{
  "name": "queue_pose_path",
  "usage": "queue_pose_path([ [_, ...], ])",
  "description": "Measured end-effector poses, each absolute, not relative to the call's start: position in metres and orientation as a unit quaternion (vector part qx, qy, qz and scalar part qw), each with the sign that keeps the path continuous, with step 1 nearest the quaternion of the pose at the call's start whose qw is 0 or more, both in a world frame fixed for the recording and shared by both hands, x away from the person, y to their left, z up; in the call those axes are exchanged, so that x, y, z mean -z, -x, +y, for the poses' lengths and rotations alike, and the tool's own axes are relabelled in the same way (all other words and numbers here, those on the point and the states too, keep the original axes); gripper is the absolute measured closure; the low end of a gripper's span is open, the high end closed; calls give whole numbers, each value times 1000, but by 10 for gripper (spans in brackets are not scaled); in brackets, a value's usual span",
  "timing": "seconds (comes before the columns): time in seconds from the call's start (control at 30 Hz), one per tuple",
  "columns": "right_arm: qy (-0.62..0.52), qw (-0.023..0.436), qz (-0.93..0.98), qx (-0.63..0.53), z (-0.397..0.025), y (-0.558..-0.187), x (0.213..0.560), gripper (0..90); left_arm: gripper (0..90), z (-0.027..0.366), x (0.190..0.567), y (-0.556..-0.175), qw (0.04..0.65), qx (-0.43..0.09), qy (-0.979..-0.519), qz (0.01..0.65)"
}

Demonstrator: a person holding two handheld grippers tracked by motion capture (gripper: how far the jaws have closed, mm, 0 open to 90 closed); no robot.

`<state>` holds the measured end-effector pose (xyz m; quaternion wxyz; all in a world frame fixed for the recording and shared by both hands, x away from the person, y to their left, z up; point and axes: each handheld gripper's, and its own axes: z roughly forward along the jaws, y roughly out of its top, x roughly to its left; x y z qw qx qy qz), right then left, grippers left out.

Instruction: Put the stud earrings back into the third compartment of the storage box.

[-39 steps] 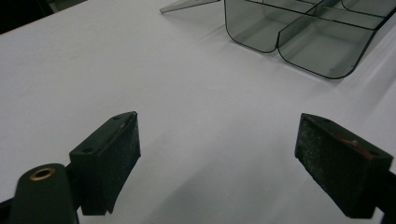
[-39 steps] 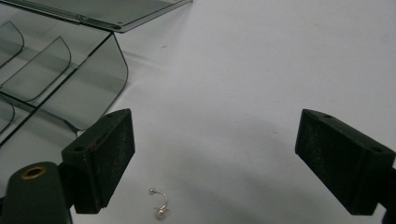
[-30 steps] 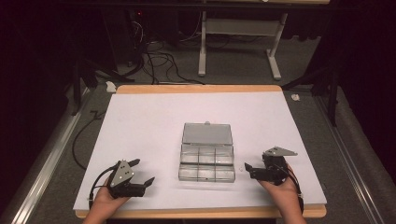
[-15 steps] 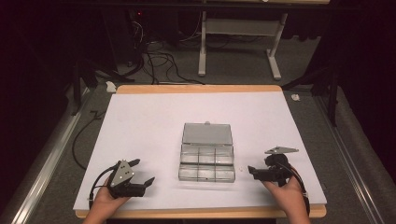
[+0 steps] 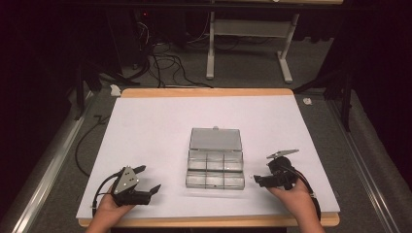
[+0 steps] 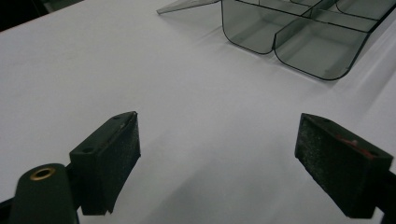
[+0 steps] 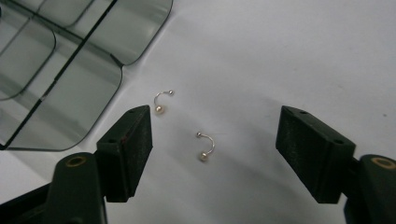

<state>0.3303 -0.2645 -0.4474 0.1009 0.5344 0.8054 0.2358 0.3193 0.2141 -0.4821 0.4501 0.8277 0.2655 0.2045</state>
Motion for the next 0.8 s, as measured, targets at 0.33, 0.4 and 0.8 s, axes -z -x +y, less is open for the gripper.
queue_pose_path([
  [0.33,-516,79,834,-178,-255,-340,441,312,148,214,482,-319,447,-205,-830,263],
  [0.4,-511,69,840,-170,-254,-342,439,319,148,214,482,-319,448,-204,-830,263],
  [0.8,-477,51,869,-123,-240,-351,428,503,148,214,482,-320,447,-203,-831,261],
])
